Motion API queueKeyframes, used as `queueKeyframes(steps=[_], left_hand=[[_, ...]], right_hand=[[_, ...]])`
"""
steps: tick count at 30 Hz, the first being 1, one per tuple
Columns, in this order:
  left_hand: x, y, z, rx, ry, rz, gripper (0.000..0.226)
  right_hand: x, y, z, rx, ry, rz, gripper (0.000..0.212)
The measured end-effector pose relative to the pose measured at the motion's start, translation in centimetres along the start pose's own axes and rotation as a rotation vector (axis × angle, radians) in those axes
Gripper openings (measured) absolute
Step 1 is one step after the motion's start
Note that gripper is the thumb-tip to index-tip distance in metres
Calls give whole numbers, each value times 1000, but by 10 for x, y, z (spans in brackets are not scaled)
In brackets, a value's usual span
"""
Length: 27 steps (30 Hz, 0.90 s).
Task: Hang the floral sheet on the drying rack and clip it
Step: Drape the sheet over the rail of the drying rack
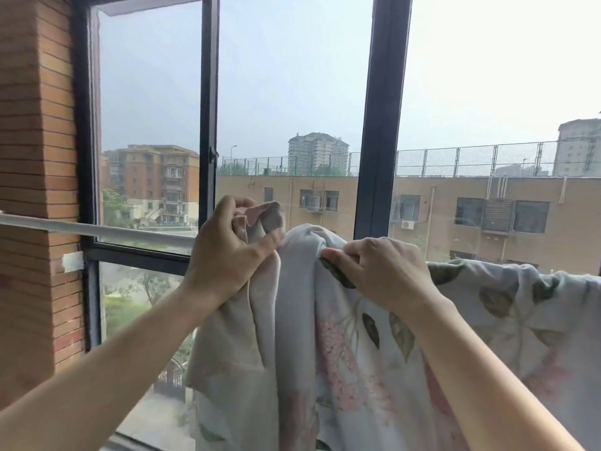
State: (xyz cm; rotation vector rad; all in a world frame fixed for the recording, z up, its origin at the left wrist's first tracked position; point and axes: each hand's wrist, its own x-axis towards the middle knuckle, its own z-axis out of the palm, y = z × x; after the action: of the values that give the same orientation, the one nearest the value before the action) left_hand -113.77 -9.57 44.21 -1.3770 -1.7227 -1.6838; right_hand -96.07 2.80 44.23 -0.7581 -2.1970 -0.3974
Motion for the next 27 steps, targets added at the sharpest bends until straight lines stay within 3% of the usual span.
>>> queueKeyframes(steps=[4, 7, 13, 17, 21, 27], left_hand=[[-36, -32, -17, -7, -49, -164, 79], [-50, -51, -17, -2, -112, -364, 88], [-79, -65, 8, -216, -439, -554, 68], [-87, -58, 24, -450, -377, -627, 37], [-77, -52, 8, -510, -290, -529, 39], [-27, -40, -39, -279, -247, -226, 24]], right_hand=[[2, 1, 3, 1, 1, -3, 67], [4, -4, 5, -12, 1, 1, 66], [4, -8, 7, -33, 5, 13, 65], [2, -3, 5, -26, 5, 11, 64], [0, 6, 3, -32, -3, 13, 66], [-1, 5, 4, 0, 34, -22, 67]])
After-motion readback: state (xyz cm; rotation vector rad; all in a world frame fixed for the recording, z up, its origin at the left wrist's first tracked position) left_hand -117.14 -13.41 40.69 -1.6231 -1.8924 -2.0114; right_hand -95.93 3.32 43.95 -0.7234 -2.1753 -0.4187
